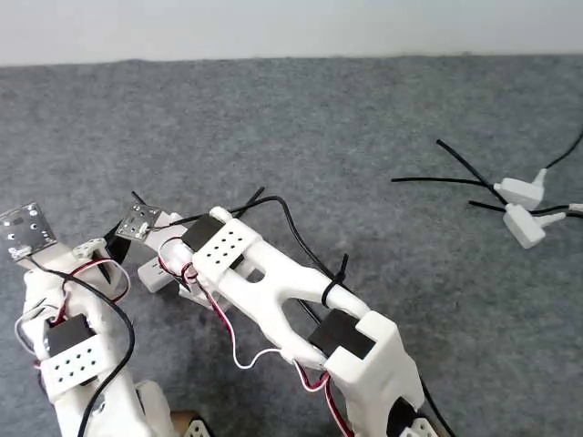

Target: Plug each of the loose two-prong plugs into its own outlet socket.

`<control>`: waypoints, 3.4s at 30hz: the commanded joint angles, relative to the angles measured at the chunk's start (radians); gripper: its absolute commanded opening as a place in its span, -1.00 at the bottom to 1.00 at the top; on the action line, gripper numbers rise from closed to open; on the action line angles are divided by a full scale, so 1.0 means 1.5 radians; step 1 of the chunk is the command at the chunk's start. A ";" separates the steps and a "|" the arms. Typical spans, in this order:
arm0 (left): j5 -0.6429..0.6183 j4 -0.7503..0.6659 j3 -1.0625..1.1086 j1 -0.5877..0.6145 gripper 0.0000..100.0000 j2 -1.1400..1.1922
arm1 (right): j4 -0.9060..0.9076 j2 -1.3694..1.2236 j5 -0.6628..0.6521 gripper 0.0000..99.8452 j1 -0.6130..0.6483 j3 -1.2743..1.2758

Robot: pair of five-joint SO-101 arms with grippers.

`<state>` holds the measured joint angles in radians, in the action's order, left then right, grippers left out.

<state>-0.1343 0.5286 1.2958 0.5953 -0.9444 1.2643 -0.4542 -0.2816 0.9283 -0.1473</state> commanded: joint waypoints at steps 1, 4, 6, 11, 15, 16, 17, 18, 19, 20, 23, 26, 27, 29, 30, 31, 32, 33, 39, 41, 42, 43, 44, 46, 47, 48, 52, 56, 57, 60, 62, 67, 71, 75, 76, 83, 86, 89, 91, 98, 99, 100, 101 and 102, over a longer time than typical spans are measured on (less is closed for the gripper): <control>-0.024 -0.025 -0.013 0.016 -0.18 -0.010 | -0.040 -0.004 0.006 -0.41 -0.005 0.003; -0.026 -0.026 -0.015 0.019 -0.18 -0.010 | -0.038 0.001 0.023 -0.41 0.019 0.006; -0.027 -0.027 -0.016 0.024 -0.18 -0.010 | -0.024 0.016 0.052 -0.42 0.031 0.004; -0.027 -0.039 -0.016 0.032 -0.18 -0.007 | -0.016 0.044 0.056 -0.42 0.035 0.008; -0.027 -0.039 -0.016 0.033 -0.18 -0.007 | 0.004 0.055 0.074 -0.42 0.036 0.005; -0.027 -0.040 -0.016 0.033 -0.18 -0.007 | 0.005 0.061 0.076 -0.42 0.036 0.005; -0.027 -0.040 -0.016 0.033 -0.18 -0.007 | 0.005 0.065 0.077 -0.42 0.036 0.007; -0.027 -0.040 -0.016 0.033 -0.18 -0.007 | 0.006 0.068 0.077 -0.42 0.036 0.007; -0.027 -0.040 -0.016 0.033 -0.18 -0.007 | 0.007 0.070 0.077 -0.42 0.036 0.008; -0.027 -0.040 -0.016 0.033 -0.18 -0.007 | 0.007 0.070 0.079 -0.42 0.039 0.008; -0.027 -0.040 -0.016 0.034 -0.18 -0.006 | 0.015 0.073 0.081 -0.42 0.055 0.009; -0.027 -0.040 -0.016 0.034 -0.18 -0.006 | 0.016 0.068 0.082 -0.42 0.056 0.009; -0.027 -0.040 -0.016 0.034 -0.18 -0.006 | 0.015 0.065 0.082 -0.42 0.055 0.009; -0.027 -0.040 -0.016 0.034 -0.18 -0.005 | 0.007 0.050 0.094 -0.42 0.054 0.009; -0.027 -0.040 -0.016 0.034 -0.18 -0.005 | 0.001 0.038 0.096 -0.42 0.054 0.009; -0.027 -0.040 -0.016 0.034 -0.18 -0.005 | -0.004 0.026 0.096 -0.42 0.054 0.009; -0.027 -0.040 -0.016 0.034 -0.18 -0.005 | -0.009 0.018 0.096 -0.42 0.053 0.009; -0.027 -0.040 -0.016 0.034 -0.18 -0.005 | -0.010 0.011 0.095 -0.42 0.048 0.006; -0.027 -0.040 -0.016 0.035 -0.18 -0.007 | -0.037 -0.019 0.095 -0.42 0.038 0.013; -0.027 -0.040 -0.016 0.035 -0.18 -0.007 | -0.038 -0.029 0.095 -0.42 0.041 0.011; -0.027 -0.040 -0.016 0.035 -0.18 -0.007 | -0.039 -0.034 0.095 -0.42 0.041 0.011; -0.027 -0.040 -0.016 0.035 -0.18 -0.007 | -0.046 -0.038 0.094 -0.42 0.041 0.011; -0.027 -0.040 -0.016 0.035 -0.18 -0.007 | -0.051 -0.043 0.093 -0.44 0.041 0.011; -0.027 -0.040 -0.016 0.035 -0.18 -0.007 | -0.061 -0.058 0.092 -0.55 0.040 0.011; -0.027 -0.040 -0.016 0.035 -0.18 -0.007 | -0.064 -0.065 0.092 -0.65 0.040 0.011; -0.027 -0.040 -0.016 0.035 -0.18 -0.008 | -0.065 -0.068 0.087 -0.78 0.039 0.011; -0.027 -0.040 -0.015 0.035 -0.18 -0.008 | -0.052 -0.076 0.083 -0.94 0.041 -0.003; -0.027 -0.041 -0.015 0.035 -0.18 -0.008 | -0.039 -0.070 0.085 -0.99 0.039 -0.006; -0.027 -0.041 -0.015 0.035 -0.18 -0.007 | -0.028 -0.067 0.084 -0.98 0.039 -0.010; -0.027 -0.060 -0.006 0.033 -0.18 -0.005 | 0.017 -0.037 0.088 -0.98 0.040 -0.026; -0.027 -0.066 0.002 0.031 -0.18 -0.009 | 0.033 -0.006 0.089 -0.98 0.042 -0.024; -0.027 -0.068 0.003 0.031 -0.18 -0.009 | 0.085 0.054 0.088 -0.98 0.037 -0.024; -0.027 -0.070 0.003 0.030 -0.18 -0.009 | 0.121 0.100 0.082 -0.98 0.024 -0.024; -0.027 -0.085 0.007 0.030 -0.18 -0.005 | 0.159 0.170 0.031 -0.98 -0.023 -0.024; -0.027 -0.086 0.007 0.030 -0.18 -0.005 | 0.173 0.193 0.016 -0.98 -0.040 -0.024; -0.027 -0.087 0.008 0.023 -0.18 -0.004 | 0.272 0.396 -0.052 -0.98 -0.243 -0.024; -0.025 -0.088 0.016 0.014 -0.18 -0.009 | 0.317 0.462 -0.085 -0.98 -0.349 -0.024; -0.024 -0.088 0.016 0.014 -0.18 -0.009 | 0.348 0.515 -0.131 -0.98 -0.464 -0.003; -0.023 -0.088 0.016 0.014 -0.18 -0.009 | 0.346 0.553 -0.172 -0.98 -0.545 0.023; -0.023 -0.088 0.015 0.014 -0.18 -0.009 | 0.211 0.617 -0.284 -0.98 -0.790 0.159; -0.023 -0.088 0.015 0.014 -0.18 -0.009 | 0.186 0.614 -0.296 -0.98 -0.812 0.181; -0.023 -0.088 0.015 0.014 -0.18 -0.009 | 0.158 0.607 -0.306 -0.98 -0.832 0.200; -0.023 -0.088 0.015 0.014 -0.18 -0.009 | 0.130 0.598 -0.312 -0.98 -0.852 0.215; -0.023 -0.088 0.015 0.014 -0.18 -0.009 | 0.100 0.587 -0.315 -0.98 -0.871 0.224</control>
<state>-0.1665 0.4273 1.3311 0.6245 -0.9444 1.5313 0.4312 -0.7158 -0.2915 0.1672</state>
